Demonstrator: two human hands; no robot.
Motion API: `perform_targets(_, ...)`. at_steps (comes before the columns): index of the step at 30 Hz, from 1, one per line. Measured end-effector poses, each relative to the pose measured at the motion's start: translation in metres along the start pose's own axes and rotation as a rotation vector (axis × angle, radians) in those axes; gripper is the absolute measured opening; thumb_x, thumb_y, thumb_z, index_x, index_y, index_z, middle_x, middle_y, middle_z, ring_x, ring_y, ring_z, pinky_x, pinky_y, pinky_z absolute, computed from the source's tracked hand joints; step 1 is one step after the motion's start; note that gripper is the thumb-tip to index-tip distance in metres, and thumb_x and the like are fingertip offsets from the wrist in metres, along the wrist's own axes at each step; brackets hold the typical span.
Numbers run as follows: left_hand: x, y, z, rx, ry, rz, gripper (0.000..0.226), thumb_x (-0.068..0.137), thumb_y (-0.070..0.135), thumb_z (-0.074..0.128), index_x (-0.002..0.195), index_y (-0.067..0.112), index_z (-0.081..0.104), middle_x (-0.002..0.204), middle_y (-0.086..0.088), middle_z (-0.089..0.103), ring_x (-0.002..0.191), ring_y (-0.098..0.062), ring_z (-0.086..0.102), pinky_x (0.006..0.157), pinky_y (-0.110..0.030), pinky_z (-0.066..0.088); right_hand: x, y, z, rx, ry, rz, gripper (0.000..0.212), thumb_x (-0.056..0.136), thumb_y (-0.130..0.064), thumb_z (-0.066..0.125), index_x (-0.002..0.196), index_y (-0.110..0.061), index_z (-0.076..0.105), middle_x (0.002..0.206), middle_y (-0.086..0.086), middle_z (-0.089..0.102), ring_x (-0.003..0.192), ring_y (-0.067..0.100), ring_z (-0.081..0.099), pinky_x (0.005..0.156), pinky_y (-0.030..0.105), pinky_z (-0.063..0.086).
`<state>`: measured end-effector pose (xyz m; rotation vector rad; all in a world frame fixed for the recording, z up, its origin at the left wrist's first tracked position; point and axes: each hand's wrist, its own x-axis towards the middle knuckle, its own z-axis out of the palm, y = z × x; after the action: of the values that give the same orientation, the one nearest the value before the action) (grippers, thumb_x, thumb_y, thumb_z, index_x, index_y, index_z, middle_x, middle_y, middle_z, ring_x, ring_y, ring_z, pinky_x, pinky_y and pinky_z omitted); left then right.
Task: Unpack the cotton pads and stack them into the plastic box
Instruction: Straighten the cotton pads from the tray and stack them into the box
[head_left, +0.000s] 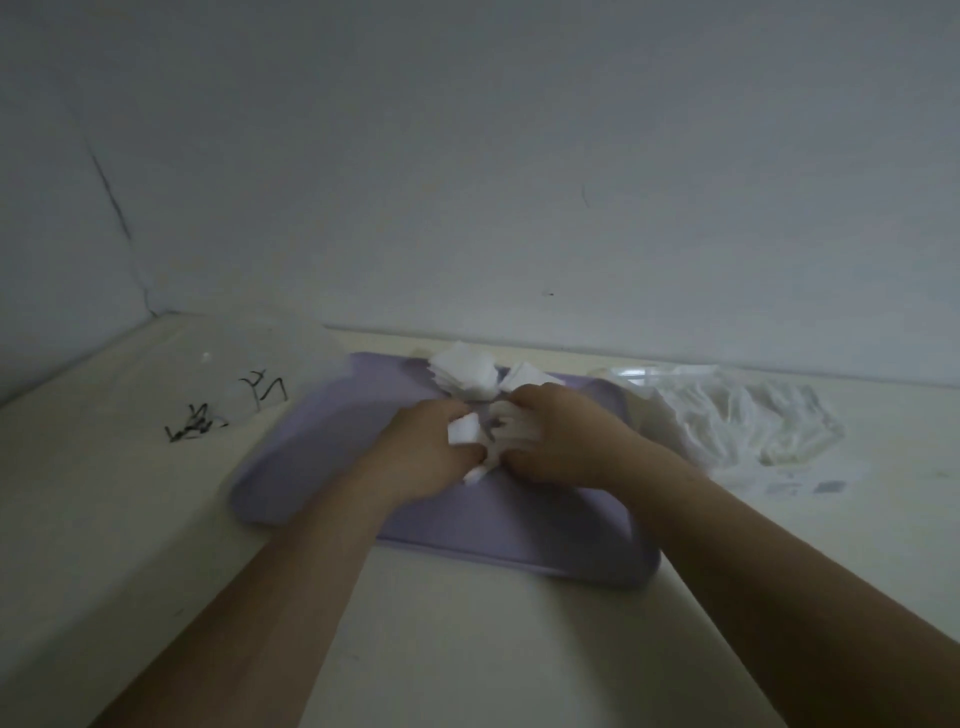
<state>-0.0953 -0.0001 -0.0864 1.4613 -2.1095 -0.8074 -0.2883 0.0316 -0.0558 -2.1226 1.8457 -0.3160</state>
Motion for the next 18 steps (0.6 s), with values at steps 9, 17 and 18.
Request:
perform_targets(9,-0.014,0.004,-0.007,-0.249,0.053,-0.058,0.021,0.086,0.020,0.081,0.093,0.007,0.065,0.080,-0.001,0.068,0.069,-0.013,0.062,0.051,-0.017,0.046,-0.007,0.024,0.013,0.404,0.154,0.013,0.025,0.086,-0.017,0.072,0.112,-0.016,0.071,0.093,-0.002,0.073,0.080,0.014,0.070,0.065,0.015,0.048)
perform_targets(17,-0.012,0.017,-0.007,-0.846,0.205,-0.052,0.021,0.092,0.016,0.077,0.112,0.018,0.070,0.078,0.001,0.071,0.054,-0.014,0.054,0.049,-0.025,0.038,-0.010,0.046,0.023,1.044,0.296,0.052,0.040,0.077,-0.020,0.083,0.116,-0.015,0.076,0.107,0.012,0.081,0.098,0.030,0.078,0.080,0.046,0.063)
perform_targets(18,-0.011,0.019,-0.006,-0.879,0.197,-0.034,0.021,0.093,0.014,0.075,0.113,0.016,0.069,0.080,0.000,0.072,0.057,-0.015,0.056,0.048,-0.025,0.039,-0.012,0.047,0.021,1.078,0.282,0.039,0.037,0.081,-0.014,0.085,0.117,-0.015,0.076,0.108,0.011,0.081,0.098,0.028,0.078,0.080,0.044,0.062)
